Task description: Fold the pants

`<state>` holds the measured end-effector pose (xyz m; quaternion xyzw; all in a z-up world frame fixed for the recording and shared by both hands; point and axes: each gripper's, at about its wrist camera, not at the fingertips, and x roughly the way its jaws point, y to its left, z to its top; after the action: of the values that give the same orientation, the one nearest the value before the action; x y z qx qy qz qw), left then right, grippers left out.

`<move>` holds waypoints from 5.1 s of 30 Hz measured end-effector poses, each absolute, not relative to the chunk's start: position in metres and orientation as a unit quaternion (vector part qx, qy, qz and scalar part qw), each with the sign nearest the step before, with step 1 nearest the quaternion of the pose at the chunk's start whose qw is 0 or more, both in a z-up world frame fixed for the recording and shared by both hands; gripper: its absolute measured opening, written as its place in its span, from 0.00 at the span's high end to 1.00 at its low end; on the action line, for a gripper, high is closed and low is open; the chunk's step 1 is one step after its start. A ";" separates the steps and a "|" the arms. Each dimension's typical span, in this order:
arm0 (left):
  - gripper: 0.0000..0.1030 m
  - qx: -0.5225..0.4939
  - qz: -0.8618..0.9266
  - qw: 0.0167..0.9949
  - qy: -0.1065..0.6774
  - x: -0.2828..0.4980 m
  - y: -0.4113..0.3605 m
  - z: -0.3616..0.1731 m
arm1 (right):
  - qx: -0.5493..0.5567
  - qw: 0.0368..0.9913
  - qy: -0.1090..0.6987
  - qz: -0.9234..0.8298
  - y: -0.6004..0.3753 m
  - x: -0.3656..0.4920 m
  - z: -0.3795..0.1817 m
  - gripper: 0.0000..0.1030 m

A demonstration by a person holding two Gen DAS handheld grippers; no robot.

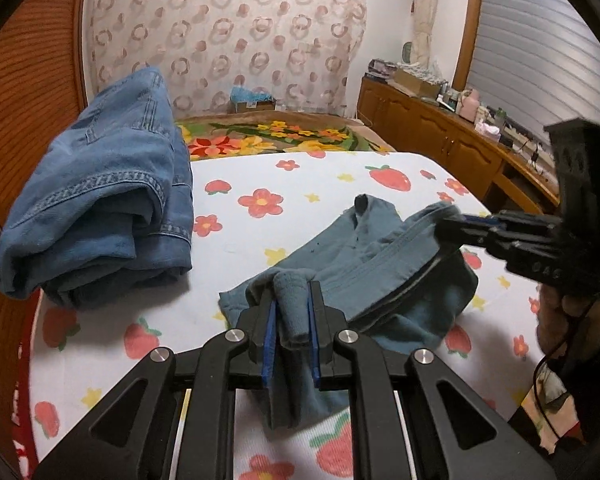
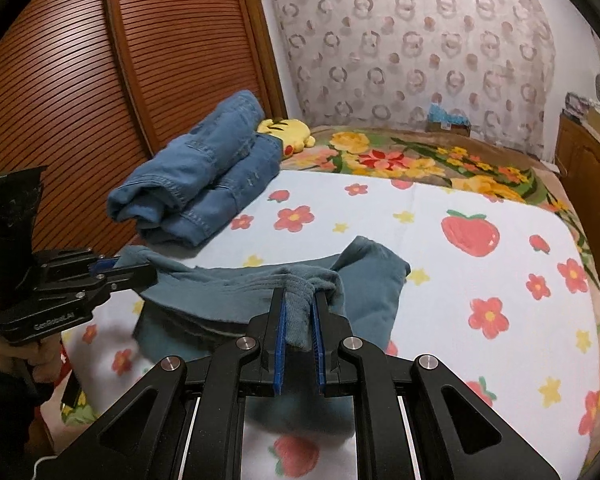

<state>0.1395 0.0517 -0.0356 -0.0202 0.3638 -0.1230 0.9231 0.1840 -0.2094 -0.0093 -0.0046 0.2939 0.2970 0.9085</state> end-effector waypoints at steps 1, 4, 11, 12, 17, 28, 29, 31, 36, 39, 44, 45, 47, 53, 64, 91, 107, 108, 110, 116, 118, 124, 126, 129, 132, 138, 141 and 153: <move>0.85 -0.023 -0.123 0.922 0.365 0.141 0.053 -0.036 | -0.004 0.908 0.297 0.295 -0.209 0.187 -0.011 0.89; 0.82 -0.030 -0.122 0.923 0.365 0.142 0.056 -0.038 | -0.002 0.907 0.301 0.296 -0.207 0.191 -0.011 0.89; 0.66 -0.038 -0.111 0.928 0.353 0.136 0.065 -0.030 | -0.009 0.919 0.279 0.277 -0.210 0.186 -0.005 0.79; 0.64 -0.035 -0.110 0.929 0.351 0.135 0.065 -0.029 | -0.008 0.920 0.277 0.277 -0.211 0.185 -0.004 0.78; 0.53 -0.025 -0.119 0.929 0.349 0.131 0.065 -0.028 | -0.021 0.919 0.276 0.281 -0.216 0.174 -0.004 0.76; 0.53 0.004 -0.129 0.902 0.411 0.130 0.061 -0.074 | -0.079 0.903 0.320 0.274 -0.220 0.163 -0.038 0.54; 0.53 0.009 -0.127 0.901 0.414 0.131 0.060 -0.077 | -0.081 0.902 0.326 0.272 -0.220 0.165 -0.041 0.54; 0.53 0.017 -0.123 0.899 0.421 0.135 0.057 -0.081 | -0.084 0.899 0.333 0.271 -0.217 0.170 -0.041 0.54; 0.53 0.033 -0.117 0.899 0.421 0.147 0.050 -0.080 | -0.103 0.899 0.335 0.261 -0.209 0.184 -0.036 0.54; 0.53 0.033 -0.111 0.900 0.421 0.158 0.049 -0.079 | -0.123 0.899 0.331 0.258 -0.200 0.193 -0.035 0.54; 0.53 0.025 -0.100 0.905 0.413 0.173 0.053 -0.073 | -0.117 0.900 0.333 0.254 -0.194 0.218 -0.032 0.54; 0.53 0.023 -0.095 0.906 0.412 0.176 0.054 -0.073 | -0.111 0.902 0.332 0.254 -0.194 0.224 -0.031 0.54; 0.53 0.019 -0.087 0.908 0.410 0.179 0.056 -0.071 | -0.103 0.906 0.327 0.249 -0.193 0.233 -0.027 0.54; 0.53 0.003 -0.084 0.912 0.402 0.179 0.061 -0.065 | -0.056 0.918 0.314 0.235 -0.202 0.240 -0.024 0.54; 0.26 -0.016 -0.131 0.904 0.406 0.168 0.051 -0.073 | -0.056 0.899 0.336 0.276 -0.207 0.229 -0.040 0.54; 0.23 -0.002 -0.102 0.907 0.409 0.152 0.058 -0.081 | -0.065 0.903 0.329 0.270 -0.184 0.256 -0.032 0.75; 0.40 -0.006 -0.130 0.905 0.406 0.102 0.056 -0.088 | -0.067 0.886 0.346 0.300 -0.225 0.176 -0.048 0.60; 0.44 -0.005 -0.129 0.904 0.408 0.101 0.056 -0.090 | -0.066 0.886 0.347 0.301 -0.227 0.175 -0.049 0.60; 0.53 -0.007 -0.128 0.903 0.410 0.102 0.056 -0.092 | -0.064 0.884 0.352 0.300 -0.227 0.176 -0.053 0.60; 0.65 -0.007 -0.128 0.902 0.412 0.107 0.057 -0.096 | -0.069 0.882 0.359 0.296 -0.218 0.180 -0.060 0.60; 0.68 -0.007 -0.130 0.902 0.411 0.107 0.058 -0.096 | -0.066 0.881 0.361 0.298 -0.219 0.179 -0.062 0.60; 0.86 -0.002 -0.137 0.904 0.404 0.105 0.058 -0.097 | -0.092 0.887 0.338 0.301 -0.223 0.162 -0.054 0.92; 0.88 0.002 -0.135 0.905 0.403 0.104 0.056 -0.096 | -0.090 0.888 0.334 0.302 -0.228 0.154 -0.051 0.93; 0.90 -0.001 -0.140 0.906 0.399 0.100 0.055 -0.092 | -0.083 0.890 0.333 0.300 -0.236 0.140 -0.049 0.93; 0.90 -0.003 -0.149 0.907 0.394 0.090 0.052 -0.087 | -0.065 0.891 0.336 0.299 -0.248 0.124 -0.047 0.93; 0.90 -0.005 -0.165 0.905 0.393 0.069 0.041 -0.082 | -0.047 0.890 0.344 0.297 -0.264 0.092 -0.050 0.93; 0.90 -0.002 -0.173 0.903 0.393 0.056 0.030 -0.079 | -0.036 0.890 0.352 0.289 -0.270 0.079 -0.050 0.93; 0.89 0.010 -0.174 0.901 0.396 0.037 0.016 -0.074 | -0.025 0.889 0.362 0.279 -0.271 0.067 -0.049 0.93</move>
<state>0.0368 0.0157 -0.0737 0.0103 0.3962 -0.1741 0.9014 0.0667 -0.2713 -0.0495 -0.0254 0.3618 0.2788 0.8892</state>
